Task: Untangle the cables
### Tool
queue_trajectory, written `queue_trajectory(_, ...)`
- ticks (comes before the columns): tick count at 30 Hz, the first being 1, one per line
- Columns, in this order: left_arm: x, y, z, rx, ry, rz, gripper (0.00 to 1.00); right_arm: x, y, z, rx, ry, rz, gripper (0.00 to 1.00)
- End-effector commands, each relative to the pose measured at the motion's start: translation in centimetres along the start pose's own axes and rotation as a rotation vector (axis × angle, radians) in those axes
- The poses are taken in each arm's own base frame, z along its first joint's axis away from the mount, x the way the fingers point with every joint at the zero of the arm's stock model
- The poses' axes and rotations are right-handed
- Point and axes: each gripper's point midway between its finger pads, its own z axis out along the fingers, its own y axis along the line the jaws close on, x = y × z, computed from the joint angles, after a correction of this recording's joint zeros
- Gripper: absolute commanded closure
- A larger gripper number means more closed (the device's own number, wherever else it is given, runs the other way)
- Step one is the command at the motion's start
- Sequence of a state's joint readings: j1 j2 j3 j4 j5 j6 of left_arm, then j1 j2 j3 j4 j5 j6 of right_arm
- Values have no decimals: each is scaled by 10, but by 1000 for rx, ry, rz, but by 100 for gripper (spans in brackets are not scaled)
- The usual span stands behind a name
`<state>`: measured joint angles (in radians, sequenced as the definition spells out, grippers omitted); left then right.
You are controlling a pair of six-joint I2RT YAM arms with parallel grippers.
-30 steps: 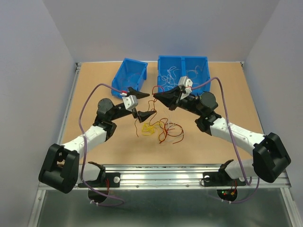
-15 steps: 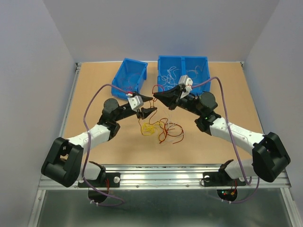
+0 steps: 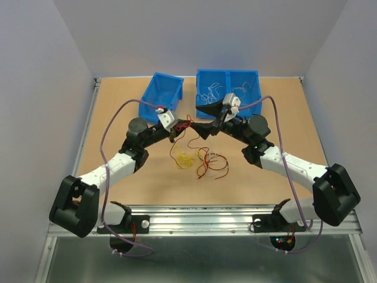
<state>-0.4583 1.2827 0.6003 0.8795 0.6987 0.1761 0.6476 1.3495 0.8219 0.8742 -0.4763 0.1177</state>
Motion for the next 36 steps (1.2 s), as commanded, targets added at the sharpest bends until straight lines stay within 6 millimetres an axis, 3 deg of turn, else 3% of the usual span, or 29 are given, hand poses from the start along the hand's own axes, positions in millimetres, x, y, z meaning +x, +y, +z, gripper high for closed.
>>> queue_trajectory(1,-85,27,-4,-111,-119,26,100,-9,-13,-1,47,-45,-92,20)
queue_trajectory(3,-118,33,-8,-121,-162,25,100,-1,-13,2,29,-27,-110,15)
queue_trajectory(5,-131,36,-12,-120,-156,-9,100,10,-9,9,-21,-5,-115,15)
queue_trajectory(6,-149,39,-14,-125,-169,-7,100,8,-3,14,-69,-9,-119,15)
queue_trajectory(8,-165,47,-17,-147,-178,-11,100,20,-3,21,-103,13,-107,15)
queue_trajectory(15,-254,85,-37,-305,-256,51,100,49,0,38,-201,77,-65,22)
queue_trajectory(17,-274,91,-44,-349,-288,69,100,56,2,42,-230,101,-56,30)
queue_trajectory(18,-297,94,-50,-367,-323,95,100,60,1,45,-238,115,-46,35)
queue_trajectory(20,-316,101,-57,-414,-346,104,100,63,3,48,-259,123,-40,50)
queue_trajectory(21,-338,106,-64,-454,-378,115,100,67,1,49,-260,131,-35,56)
queue_trajectory(23,-355,112,-70,-498,-408,120,100,70,0,50,-260,142,-27,59)
queue_trajectory(24,-376,112,-79,-523,-450,134,100,74,0,50,-265,159,-41,59)
queue_trajectory(27,-405,120,-98,-618,-531,159,100,84,0,51,-287,205,-44,72)
queue_trajectory(30,-414,135,-106,-708,-545,174,100,82,-9,51,-233,209,-64,84)
queue_trajectory(32,-409,146,-107,-758,-531,170,100,81,-8,47,-229,210,-72,87)
queue_trajectory(36,-381,179,-104,-855,-467,158,100,76,-8,42,-214,204,-91,99)
